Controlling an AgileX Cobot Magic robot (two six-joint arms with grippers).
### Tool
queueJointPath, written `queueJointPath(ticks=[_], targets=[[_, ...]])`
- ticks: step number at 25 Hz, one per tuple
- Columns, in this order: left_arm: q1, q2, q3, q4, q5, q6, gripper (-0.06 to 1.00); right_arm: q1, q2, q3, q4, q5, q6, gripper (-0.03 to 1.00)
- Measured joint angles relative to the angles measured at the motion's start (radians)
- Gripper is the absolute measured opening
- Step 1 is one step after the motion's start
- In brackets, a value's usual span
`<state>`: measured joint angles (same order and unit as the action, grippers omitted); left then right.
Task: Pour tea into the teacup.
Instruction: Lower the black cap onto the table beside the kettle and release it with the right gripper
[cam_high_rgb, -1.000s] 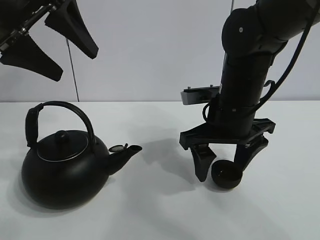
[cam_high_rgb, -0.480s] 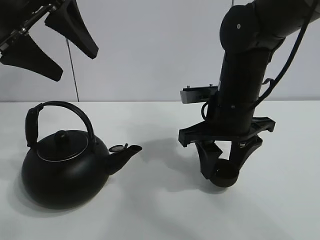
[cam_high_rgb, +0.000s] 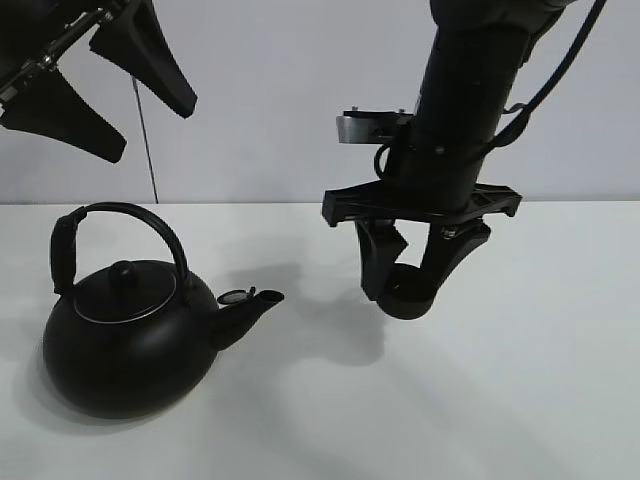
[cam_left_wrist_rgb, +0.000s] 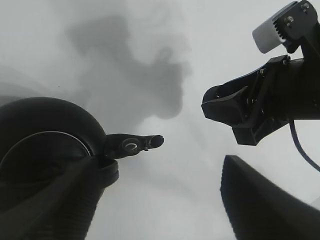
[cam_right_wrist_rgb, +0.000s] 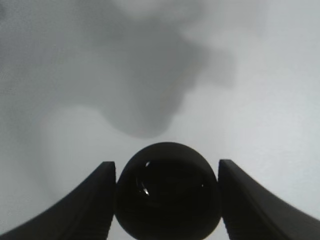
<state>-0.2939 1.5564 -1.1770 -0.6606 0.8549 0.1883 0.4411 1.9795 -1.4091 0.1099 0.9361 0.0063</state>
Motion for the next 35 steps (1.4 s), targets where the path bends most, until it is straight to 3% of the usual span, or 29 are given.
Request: queueJointPath(ticks=[9,19,35], targets=[[0.000,0.000,0.000,0.000,0.000,0.000,0.50,0.118,0.025,-0.011,0.014,-0.107,0.067,0.40],[0.000,0.000,0.000,0.000,-0.007,0.000,0.50,0.121,0.099,-0.012,-0.012,-0.180,0.203,0.40],[0.000,0.000,0.000,0.000,-0.014,0.000,0.50,0.121,0.142,-0.027,0.012,-0.202,0.210,0.40]])
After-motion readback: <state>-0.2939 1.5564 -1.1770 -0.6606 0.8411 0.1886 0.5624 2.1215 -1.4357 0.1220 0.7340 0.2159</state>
